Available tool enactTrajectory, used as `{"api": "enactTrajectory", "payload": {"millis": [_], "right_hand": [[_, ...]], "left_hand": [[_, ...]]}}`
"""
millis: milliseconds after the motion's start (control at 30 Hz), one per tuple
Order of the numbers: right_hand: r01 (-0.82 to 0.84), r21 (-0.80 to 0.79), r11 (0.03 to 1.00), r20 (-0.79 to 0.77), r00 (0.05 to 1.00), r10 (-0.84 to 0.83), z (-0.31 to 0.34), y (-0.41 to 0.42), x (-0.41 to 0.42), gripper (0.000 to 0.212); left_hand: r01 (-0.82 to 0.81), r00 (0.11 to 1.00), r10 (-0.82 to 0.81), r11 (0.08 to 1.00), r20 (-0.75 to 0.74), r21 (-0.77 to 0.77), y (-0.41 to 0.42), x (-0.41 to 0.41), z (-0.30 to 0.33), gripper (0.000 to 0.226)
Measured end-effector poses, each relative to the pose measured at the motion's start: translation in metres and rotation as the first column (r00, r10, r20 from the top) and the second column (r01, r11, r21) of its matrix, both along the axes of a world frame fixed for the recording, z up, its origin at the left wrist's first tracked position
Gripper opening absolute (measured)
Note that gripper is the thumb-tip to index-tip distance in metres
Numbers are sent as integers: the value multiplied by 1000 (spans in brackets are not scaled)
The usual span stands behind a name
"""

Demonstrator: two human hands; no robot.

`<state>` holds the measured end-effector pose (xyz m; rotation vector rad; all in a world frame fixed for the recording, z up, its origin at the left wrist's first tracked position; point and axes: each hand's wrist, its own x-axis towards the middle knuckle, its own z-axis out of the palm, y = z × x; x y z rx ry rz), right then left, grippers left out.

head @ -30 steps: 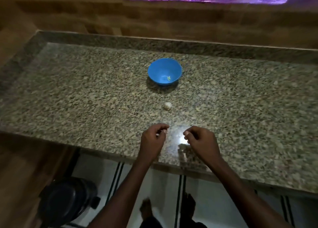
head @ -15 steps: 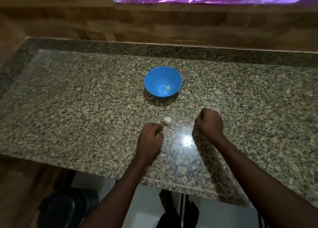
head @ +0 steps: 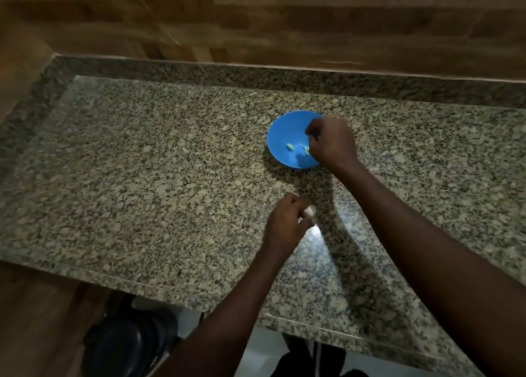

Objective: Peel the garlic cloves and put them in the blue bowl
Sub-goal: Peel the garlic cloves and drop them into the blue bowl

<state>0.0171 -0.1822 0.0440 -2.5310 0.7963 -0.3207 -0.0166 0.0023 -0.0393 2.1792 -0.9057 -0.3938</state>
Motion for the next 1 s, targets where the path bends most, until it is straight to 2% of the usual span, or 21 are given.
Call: {"api": "enactTrajectory", "payload": {"millis": [100,167,233,267,400,467,600,700,800,933,1000], "right_hand": [[106,89,990,125,985,-116,-5,9,-51,13],[167,233,958,46,982,-183,-18,17,-97,16],[208,481,852,-57,977,-206,-32,29,-138,17],[213,590,779,-71,975,-212,-35,35,-153,16],[190,844,502,-34,953,-302,-33,51,-180,11],[184,911,369,-47,936,-349,-28,52,-186,13],[168,969,182,-92,927,-365,-24,40,-197,12],[196,969,149,-133,926,-354,-23,33,-199,6],[266,945,190,-186,916,-356,-27,30,-196,8],[362,901,238,-251,885,-393,-33,35,-189,9],[396,901,175,-299,861,-411,-36,38,-187,9]], "left_hand": [[-42,993,31,995,-113,-89,-1,-2,2,30],[-115,957,59,976,-282,-183,0,-9,9,30],[-179,897,73,962,-435,-208,-2,-19,17,28],[-185,887,69,959,-457,-215,-2,-24,20,27],[-32,972,-25,971,-234,-236,-8,-35,24,23],[21,980,-63,976,-186,-218,-12,-40,26,26],[58,981,-95,975,-170,-213,-18,-51,32,30],[72,980,-110,973,-165,-220,-21,-57,30,28],[62,982,-99,974,-162,-219,-22,-61,26,22],[33,988,-61,982,-145,-185,-21,-64,22,32],[5,989,-33,982,-145,-188,-17,-66,21,36]]}}
